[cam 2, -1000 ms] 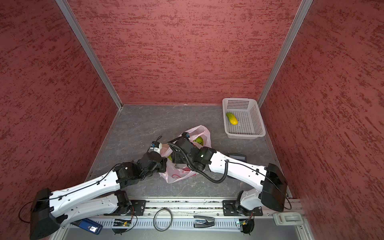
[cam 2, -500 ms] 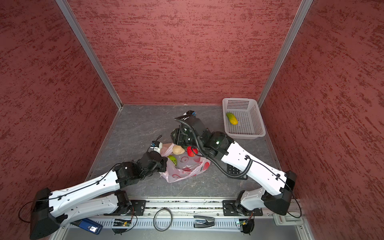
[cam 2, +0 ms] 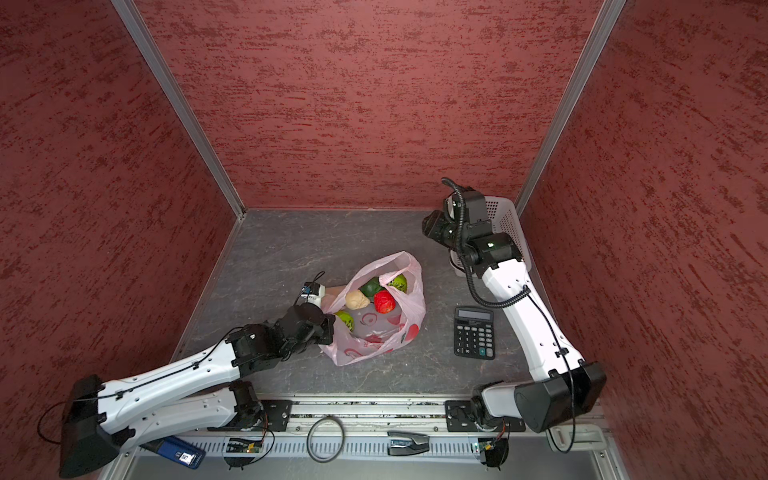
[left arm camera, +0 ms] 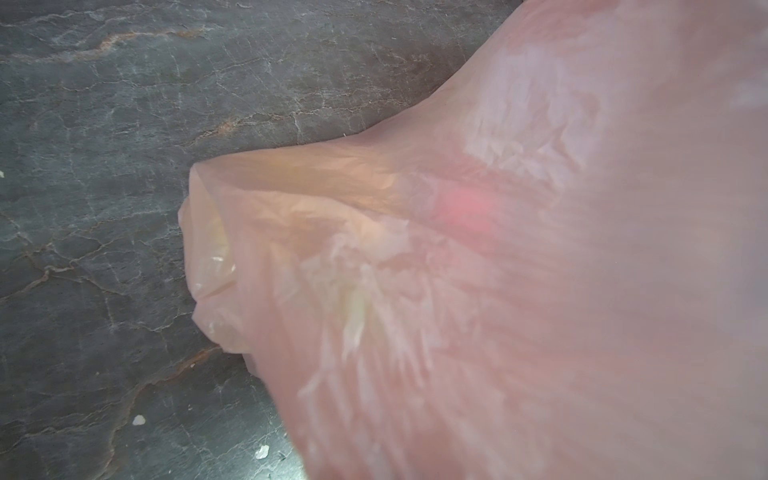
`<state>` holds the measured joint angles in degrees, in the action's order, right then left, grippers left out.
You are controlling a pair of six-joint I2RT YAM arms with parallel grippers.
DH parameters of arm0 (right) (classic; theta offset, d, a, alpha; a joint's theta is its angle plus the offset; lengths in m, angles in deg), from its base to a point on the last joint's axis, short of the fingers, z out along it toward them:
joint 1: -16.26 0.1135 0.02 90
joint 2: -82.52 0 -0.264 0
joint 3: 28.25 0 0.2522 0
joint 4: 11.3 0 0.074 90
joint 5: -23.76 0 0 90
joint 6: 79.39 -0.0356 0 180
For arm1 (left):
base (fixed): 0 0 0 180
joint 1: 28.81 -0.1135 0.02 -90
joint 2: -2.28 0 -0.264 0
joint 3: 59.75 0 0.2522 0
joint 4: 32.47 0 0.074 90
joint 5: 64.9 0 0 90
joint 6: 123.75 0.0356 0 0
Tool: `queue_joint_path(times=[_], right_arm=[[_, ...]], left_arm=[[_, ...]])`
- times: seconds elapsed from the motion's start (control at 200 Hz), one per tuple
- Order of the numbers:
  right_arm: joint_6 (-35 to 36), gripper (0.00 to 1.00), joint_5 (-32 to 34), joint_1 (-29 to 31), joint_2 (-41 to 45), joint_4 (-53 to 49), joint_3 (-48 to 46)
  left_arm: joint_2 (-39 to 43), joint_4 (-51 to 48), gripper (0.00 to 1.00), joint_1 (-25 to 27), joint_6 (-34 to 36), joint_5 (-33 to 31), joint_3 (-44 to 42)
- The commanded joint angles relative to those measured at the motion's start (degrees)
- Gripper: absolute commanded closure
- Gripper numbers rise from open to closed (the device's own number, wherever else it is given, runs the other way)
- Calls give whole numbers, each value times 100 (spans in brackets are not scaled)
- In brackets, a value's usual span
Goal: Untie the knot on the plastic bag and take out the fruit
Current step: 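Carry the mangosteen with the right gripper over the white basket, then open the right gripper to drop the mangosteen into the basket, then move the right gripper back over the bag and lower it inside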
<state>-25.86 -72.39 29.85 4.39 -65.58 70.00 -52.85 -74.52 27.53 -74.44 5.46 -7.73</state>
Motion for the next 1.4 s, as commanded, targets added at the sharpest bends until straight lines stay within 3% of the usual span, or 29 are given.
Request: queue_joint_path(times=[0.0, 0.245, 0.436, 0.586, 0.731, 0.897, 1.162, 1.393], right_arm=[[326, 50, -389, -645, -157, 544, -387], [728, 52, -436, -1674, -1433, 1260, -505], [919, 51, -377, -1973, -2509, 1351, -176], [893, 45, -372, -2002, -2938, 1583, -311], [778, 32, -251, -2003, -2915, 1771, -503], [824, 24, -169, -2005, -2766, 1700, -525], [948, 23, -301, -1972, -2360, 1561, -631], [1133, 22, -549, -1491, -1505, 1187, -829]], left_arm=[[-18, 78, 100, 32, -20, -102, 120], [-111, 78, 100, 30, 7, -89, 197], [-118, 81, 100, 32, 8, -93, 188], [-95, 87, 100, 31, -9, -136, 173], [-77, 61, 100, 22, 8, -171, 206], [-80, 85, 100, 18, 8, -163, 191], [-78, 122, 100, 13, 19, -146, 179], [-44, 110, 100, 22, 26, -176, 182]])
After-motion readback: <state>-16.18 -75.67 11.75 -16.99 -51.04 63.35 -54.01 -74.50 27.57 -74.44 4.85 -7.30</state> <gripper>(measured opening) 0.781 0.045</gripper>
